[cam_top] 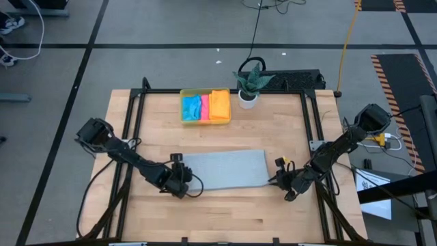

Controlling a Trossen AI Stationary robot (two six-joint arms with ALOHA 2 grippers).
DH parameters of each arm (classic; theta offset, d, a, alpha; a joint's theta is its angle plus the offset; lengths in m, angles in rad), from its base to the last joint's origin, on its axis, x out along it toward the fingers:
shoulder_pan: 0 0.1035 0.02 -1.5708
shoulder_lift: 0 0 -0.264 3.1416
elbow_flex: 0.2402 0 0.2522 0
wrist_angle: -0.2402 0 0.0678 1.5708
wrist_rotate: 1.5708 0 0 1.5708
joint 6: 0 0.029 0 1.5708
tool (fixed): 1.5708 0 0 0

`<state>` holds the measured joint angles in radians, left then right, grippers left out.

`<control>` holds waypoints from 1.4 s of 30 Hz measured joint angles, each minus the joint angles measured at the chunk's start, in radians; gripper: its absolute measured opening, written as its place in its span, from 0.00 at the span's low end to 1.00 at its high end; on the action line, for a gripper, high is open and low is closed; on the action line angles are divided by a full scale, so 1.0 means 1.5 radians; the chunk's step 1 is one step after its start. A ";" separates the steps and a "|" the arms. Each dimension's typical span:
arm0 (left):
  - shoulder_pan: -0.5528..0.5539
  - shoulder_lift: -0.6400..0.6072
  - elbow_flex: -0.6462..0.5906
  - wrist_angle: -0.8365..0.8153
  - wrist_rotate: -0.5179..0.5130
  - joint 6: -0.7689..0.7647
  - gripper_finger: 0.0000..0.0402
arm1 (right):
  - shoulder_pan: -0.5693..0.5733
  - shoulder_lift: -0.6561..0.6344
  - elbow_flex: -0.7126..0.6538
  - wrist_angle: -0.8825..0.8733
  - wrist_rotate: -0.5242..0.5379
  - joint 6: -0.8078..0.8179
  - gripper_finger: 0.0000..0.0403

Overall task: Fold microfiber towels
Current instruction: Fold the gray microfiber cloth

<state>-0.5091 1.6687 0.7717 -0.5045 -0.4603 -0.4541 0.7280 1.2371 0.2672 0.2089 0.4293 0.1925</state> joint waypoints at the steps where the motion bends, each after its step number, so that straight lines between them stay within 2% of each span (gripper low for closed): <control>1: 0.000 -0.005 0.000 -0.006 0.000 0.000 0.33 | 0.000 -0.001 0.000 0.000 -0.011 0.011 0.19; 7: 0.002 -0.057 0.011 -0.033 0.019 -0.054 0.33 | -0.001 -0.049 0.000 -0.003 -0.077 0.049 0.38; 9: 0.006 -0.077 0.028 -0.020 0.012 -0.066 0.33 | -0.009 -0.072 0.000 0.013 -0.069 0.052 0.41; 11: 0.011 -0.094 0.036 -0.019 -0.010 -0.068 0.33 | -0.023 -0.087 0.000 0.032 -0.030 0.049 0.41; 13: 0.022 -0.103 0.042 -0.008 -0.033 -0.068 0.33 | -0.046 -0.089 0.000 0.048 0.004 0.047 0.39; 15: 0.039 -0.109 0.041 -0.011 -0.042 -0.067 0.33 | -0.078 -0.080 0.000 0.061 0.010 0.047 0.34; 23: 0.152 -0.108 -0.057 -0.011 -0.075 -0.108 0.33 | -0.216 0.034 0.000 0.134 0.012 0.055 0.03; 27: 0.188 -0.109 -0.129 0.043 -0.068 -0.132 0.33 | -0.288 0.088 0.001 0.166 0.017 0.086 0.03; 30: 0.193 -0.114 -0.183 0.122 -0.066 -0.140 0.33 | -0.328 0.116 0.001 0.138 0.037 0.102 0.02; 33: 0.178 -0.114 -0.207 0.146 -0.081 -0.175 0.33 | -0.350 0.127 0.002 0.100 0.047 0.108 0.00; 38: 0.130 -0.115 -0.189 0.135 -0.092 -0.213 0.33 | -0.353 0.088 0.003 0.019 0.050 0.095 0.00; 42: 0.098 -0.124 -0.135 0.131 -0.028 -0.210 0.33 | -0.354 0.012 -0.002 -0.016 0.046 0.068 0.00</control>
<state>-0.3615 1.4822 0.5688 -0.3080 -0.5030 -0.7688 0.1974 1.2543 0.2649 0.1846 0.4980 0.2941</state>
